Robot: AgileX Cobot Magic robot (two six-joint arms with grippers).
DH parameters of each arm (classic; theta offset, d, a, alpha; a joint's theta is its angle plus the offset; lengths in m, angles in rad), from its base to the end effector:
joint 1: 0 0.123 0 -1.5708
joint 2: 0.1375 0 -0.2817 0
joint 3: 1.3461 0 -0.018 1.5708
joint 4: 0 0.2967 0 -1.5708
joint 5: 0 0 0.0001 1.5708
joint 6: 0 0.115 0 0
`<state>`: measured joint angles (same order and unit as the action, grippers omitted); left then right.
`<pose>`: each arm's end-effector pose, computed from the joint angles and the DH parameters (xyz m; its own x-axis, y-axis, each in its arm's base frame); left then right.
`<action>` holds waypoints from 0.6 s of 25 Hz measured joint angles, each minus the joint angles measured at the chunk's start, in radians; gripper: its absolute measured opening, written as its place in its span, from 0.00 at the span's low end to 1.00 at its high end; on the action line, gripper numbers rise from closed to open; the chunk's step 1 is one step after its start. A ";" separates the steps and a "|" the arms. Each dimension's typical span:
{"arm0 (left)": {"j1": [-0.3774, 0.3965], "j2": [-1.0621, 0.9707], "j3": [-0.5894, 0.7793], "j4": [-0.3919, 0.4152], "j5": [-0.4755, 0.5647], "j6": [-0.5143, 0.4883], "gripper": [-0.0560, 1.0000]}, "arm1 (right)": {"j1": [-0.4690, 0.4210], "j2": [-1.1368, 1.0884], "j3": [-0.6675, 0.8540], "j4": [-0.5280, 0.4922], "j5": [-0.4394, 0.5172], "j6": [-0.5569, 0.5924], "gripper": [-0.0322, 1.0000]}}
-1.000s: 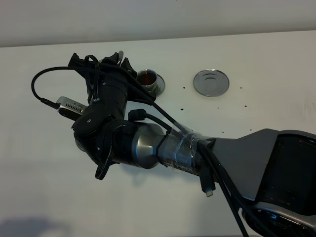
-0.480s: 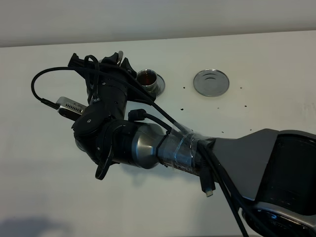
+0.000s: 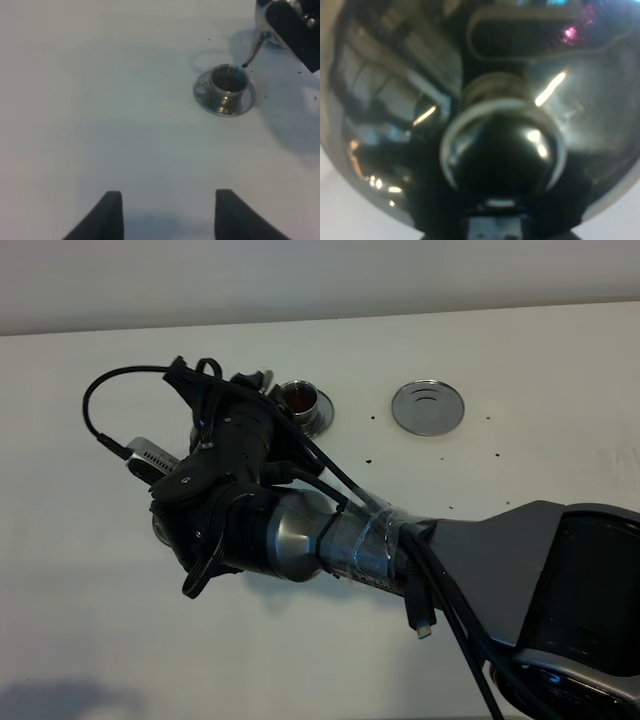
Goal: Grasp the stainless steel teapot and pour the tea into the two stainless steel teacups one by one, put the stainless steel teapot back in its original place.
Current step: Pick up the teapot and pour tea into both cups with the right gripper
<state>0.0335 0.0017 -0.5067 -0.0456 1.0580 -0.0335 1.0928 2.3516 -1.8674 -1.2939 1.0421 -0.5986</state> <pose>0.0599 -0.0026 0.2910 -0.4479 -0.0709 -0.8913 -0.0230 0.9974 -0.0677 0.3366 0.4420 0.1485 0.2662 -0.6924 0.6706 -0.3193 -0.7198 -0.6164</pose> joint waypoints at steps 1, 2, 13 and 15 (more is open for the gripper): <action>0.000 0.000 0.000 0.000 0.000 0.000 0.48 | 0.000 0.000 0.000 0.010 0.010 0.015 0.20; 0.000 0.000 0.000 0.000 0.000 0.000 0.48 | 0.000 0.000 0.000 0.020 0.015 0.037 0.20; 0.000 0.000 0.000 0.000 0.000 -0.002 0.48 | -0.020 -0.019 -0.187 0.411 0.161 0.243 0.20; 0.000 0.000 0.000 0.000 0.000 -0.001 0.48 | -0.046 -0.040 -0.218 0.553 0.161 0.281 0.20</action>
<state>0.0335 0.0017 -0.5067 -0.0456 1.0580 -0.0348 1.0472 2.3114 -2.0856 -0.7414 1.2035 -0.3173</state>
